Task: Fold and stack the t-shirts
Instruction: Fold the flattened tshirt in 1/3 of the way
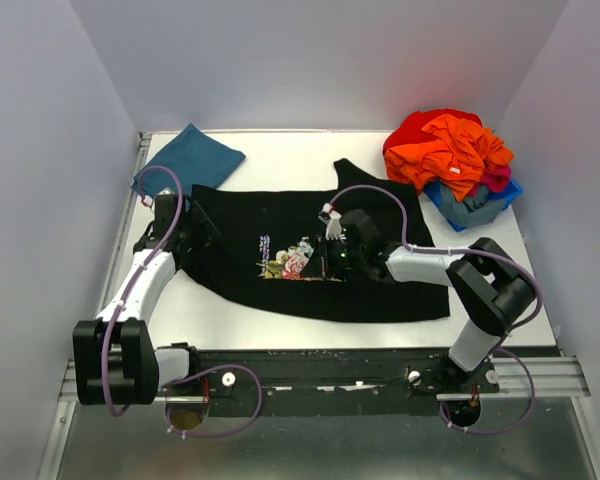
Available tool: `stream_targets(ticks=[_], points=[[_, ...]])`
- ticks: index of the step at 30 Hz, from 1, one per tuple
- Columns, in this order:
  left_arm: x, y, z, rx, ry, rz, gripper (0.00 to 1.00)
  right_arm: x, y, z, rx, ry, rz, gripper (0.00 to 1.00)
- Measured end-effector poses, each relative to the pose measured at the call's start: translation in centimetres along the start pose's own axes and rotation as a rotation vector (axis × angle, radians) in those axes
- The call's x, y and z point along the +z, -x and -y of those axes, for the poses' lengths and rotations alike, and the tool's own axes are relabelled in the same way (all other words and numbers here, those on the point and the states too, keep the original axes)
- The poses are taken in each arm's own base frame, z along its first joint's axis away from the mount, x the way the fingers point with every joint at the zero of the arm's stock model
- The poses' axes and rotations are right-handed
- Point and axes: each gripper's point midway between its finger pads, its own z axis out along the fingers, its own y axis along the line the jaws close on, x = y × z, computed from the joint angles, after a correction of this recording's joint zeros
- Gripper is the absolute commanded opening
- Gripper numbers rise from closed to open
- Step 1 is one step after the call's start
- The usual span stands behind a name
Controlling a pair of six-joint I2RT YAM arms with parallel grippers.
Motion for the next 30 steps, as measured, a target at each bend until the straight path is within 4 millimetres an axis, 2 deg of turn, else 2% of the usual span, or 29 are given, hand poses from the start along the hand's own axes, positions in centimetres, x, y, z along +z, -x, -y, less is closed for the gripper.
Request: stream_targets(ticks=[5,15,17,20,26,30], points=[[0.9,-1.2,-0.8,0.027,0.042,-0.075,0.90,0.8,-2.8,-0.1,0.057,0.061,-0.038,0.01],[2.7,-3.1,-2.2,0.089,0.137,-0.232,0.84,2.7,-4.9,-0.8,0.129,0.117,-0.095,0.01],[2.9,-3.5,-2.5,0.098,0.154,-0.259,0.79,3.1,-5.3,-0.5,0.149,0.112,-0.112,0.01],[3.4,-3.6,-2.9,0.116,0.188,-0.294,0.63,3.6,-5.7,0.0,0.175,0.101,-0.130,0.01],[3.5,-4.0,-3.8,0.149,0.229,-0.333,0.00,4.0,-5.8,0.1,0.205,0.089,-0.152,0.01],[2.5,-4.0,-4.6,0.159,0.268,-0.334,0.00,4.0,-5.8,0.2,0.212,0.084,-0.157,0.01]])
